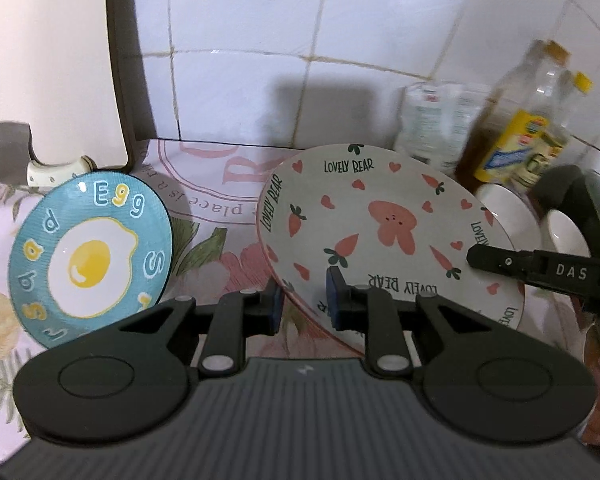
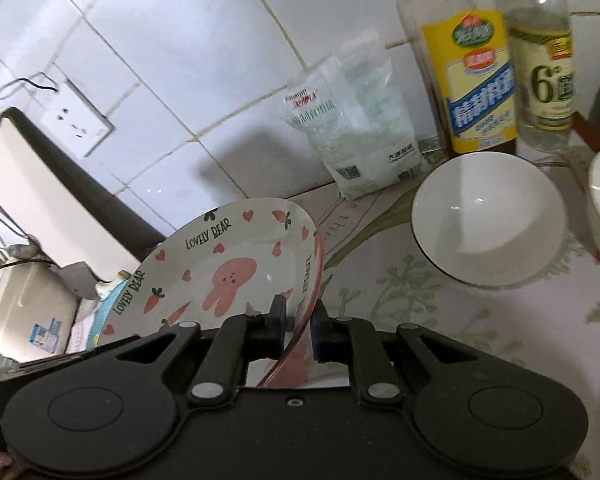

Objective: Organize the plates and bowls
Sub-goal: 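Lift the Lovely Bear plate and lower it onto the white plate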

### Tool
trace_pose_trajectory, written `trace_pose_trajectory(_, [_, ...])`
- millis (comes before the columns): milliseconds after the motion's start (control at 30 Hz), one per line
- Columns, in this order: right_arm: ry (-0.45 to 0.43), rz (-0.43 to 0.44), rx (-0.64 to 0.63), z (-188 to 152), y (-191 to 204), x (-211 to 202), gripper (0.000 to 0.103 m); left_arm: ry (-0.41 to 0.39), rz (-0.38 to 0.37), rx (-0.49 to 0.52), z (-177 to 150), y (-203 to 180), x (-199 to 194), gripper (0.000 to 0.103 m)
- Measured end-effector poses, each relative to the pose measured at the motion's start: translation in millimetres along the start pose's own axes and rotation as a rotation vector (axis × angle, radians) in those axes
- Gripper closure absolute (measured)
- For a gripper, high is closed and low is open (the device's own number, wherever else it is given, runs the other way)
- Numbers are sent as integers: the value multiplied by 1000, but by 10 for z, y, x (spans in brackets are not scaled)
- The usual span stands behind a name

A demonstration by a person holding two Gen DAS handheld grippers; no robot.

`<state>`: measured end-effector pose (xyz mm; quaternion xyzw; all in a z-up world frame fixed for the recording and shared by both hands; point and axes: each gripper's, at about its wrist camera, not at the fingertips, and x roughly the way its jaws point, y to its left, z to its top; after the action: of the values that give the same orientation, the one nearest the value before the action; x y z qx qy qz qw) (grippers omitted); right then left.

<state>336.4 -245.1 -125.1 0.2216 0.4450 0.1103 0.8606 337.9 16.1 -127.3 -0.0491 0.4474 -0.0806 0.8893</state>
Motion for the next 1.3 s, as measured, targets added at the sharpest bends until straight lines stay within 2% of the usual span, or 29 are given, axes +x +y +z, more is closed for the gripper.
trace_pose_trajectory(333, [-22,21,-24,-226,57,-707,85,-18,-46,51,-238,-297,-670,83])
trace_pose_trajectory(633, [-40,20,-37,-524,25,-1222,84,-21,-85,56,-542,-465,-1018,83])
trace_pose_trajectory(933, [-32,6,-38,-838,-115,-1479,84,17,-105,66,-879,-613,-1065,83])
trace_pose_trajectory(1300, [6,-30,11,-1073,-387,-1436,84,84,-120,56,-1113,-727,-787,83])
